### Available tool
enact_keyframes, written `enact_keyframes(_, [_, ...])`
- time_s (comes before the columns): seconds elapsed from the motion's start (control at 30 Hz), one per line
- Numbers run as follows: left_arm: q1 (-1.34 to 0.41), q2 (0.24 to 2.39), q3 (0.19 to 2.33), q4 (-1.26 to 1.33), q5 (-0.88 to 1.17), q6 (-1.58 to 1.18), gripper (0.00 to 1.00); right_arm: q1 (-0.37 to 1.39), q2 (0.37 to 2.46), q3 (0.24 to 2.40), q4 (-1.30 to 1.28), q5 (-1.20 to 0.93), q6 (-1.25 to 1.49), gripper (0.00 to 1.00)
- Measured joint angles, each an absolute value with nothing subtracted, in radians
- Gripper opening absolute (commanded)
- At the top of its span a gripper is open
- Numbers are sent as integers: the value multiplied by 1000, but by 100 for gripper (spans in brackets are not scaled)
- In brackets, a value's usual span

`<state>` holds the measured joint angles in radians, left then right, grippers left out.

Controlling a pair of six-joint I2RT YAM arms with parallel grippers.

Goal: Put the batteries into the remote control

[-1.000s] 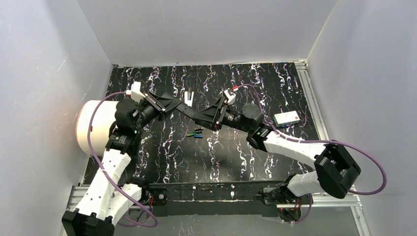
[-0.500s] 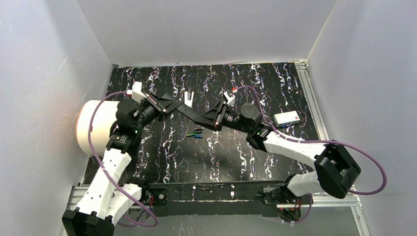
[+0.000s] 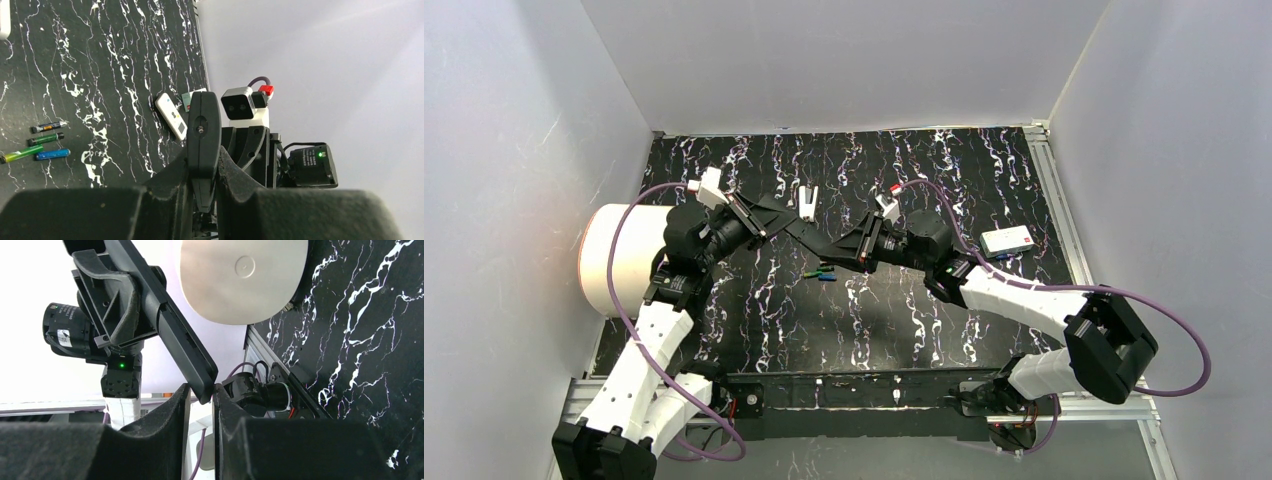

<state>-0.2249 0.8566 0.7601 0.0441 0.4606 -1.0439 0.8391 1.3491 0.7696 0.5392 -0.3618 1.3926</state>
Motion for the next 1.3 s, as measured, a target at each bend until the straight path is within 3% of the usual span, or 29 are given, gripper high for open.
enact_keyframes(0.3, [-224, 859, 760, 49, 476, -921, 0, 838, 1349, 830, 416, -389, 1362, 23])
enact_keyframes(0.6, [-224, 872, 760, 44, 490, -865, 0, 838, 1349, 826, 421, -395, 1357, 1])
enact_keyframes(1.03, [-224, 874, 760, -99, 379, -789, 0, 830, 1307, 768, 498, -324, 1339, 1])
enact_keyframes(1.3, [-224, 881, 760, -174, 302, -761, 0, 777, 1264, 744, 292, -189, 1285, 1])
